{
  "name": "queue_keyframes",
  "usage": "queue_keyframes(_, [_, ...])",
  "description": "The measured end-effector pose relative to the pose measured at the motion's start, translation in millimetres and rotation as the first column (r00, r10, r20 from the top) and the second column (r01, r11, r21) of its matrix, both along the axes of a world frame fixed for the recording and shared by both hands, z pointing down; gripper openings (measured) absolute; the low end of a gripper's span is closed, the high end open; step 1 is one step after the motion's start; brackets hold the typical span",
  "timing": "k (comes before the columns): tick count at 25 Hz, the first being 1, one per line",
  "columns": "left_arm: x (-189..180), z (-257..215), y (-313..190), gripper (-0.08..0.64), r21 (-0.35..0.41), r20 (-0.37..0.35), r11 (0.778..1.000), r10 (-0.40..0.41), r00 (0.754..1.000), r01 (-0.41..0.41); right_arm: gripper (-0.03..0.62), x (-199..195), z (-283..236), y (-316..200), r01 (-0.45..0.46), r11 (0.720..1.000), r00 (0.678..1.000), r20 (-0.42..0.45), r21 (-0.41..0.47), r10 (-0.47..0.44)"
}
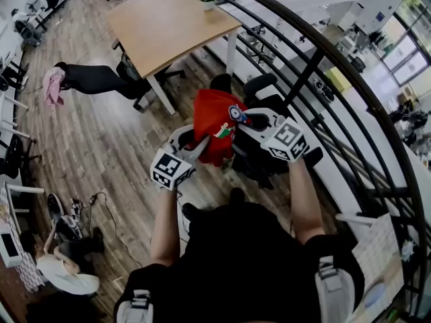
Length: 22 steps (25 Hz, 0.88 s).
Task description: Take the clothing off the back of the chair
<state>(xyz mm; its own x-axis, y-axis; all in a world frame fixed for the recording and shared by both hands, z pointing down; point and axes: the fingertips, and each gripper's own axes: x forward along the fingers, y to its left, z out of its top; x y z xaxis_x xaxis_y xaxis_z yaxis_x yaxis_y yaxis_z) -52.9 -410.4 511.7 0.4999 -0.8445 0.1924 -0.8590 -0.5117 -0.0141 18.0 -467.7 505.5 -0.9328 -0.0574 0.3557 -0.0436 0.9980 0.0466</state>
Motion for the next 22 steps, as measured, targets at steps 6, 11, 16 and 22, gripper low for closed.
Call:
queue_keyframes(6, [-3.8, -2.7, 2.0, 0.107, 0.019, 0.001, 0.999, 0.03, 1.0, -0.03, 0.091, 2.0, -10.8, 2.4, -0.022, 0.999, 0.999, -0.041, 0.05, 0.024])
queue_keyframes(11, [-7.6, -11.1, 2.6, 0.106, 0.045, -0.02, 0.997, 0.061, 0.998, -0.06, 0.091, 1.4, -26.5, 5.7, -0.053, 0.997, 0.998, -0.041, 0.065, 0.056])
queue_keyframes(16, [-16.6, -16.1, 10.2, 0.106, 0.072, -0.02, 0.993, 0.098, 0.995, -0.096, 0.091, -4.5, -35.5, 12.5, -0.088, 0.991, 0.994, -0.049, 0.101, 0.093])
queue_keyframes(22, [-26.3, -27.8, 18.2, 0.106, 0.104, -0.024, 0.986, 0.132, 0.991, -0.129, 0.091, -7.5, -47.8, 27.8, -0.122, 0.983, 0.99, -0.055, 0.141, 0.131])
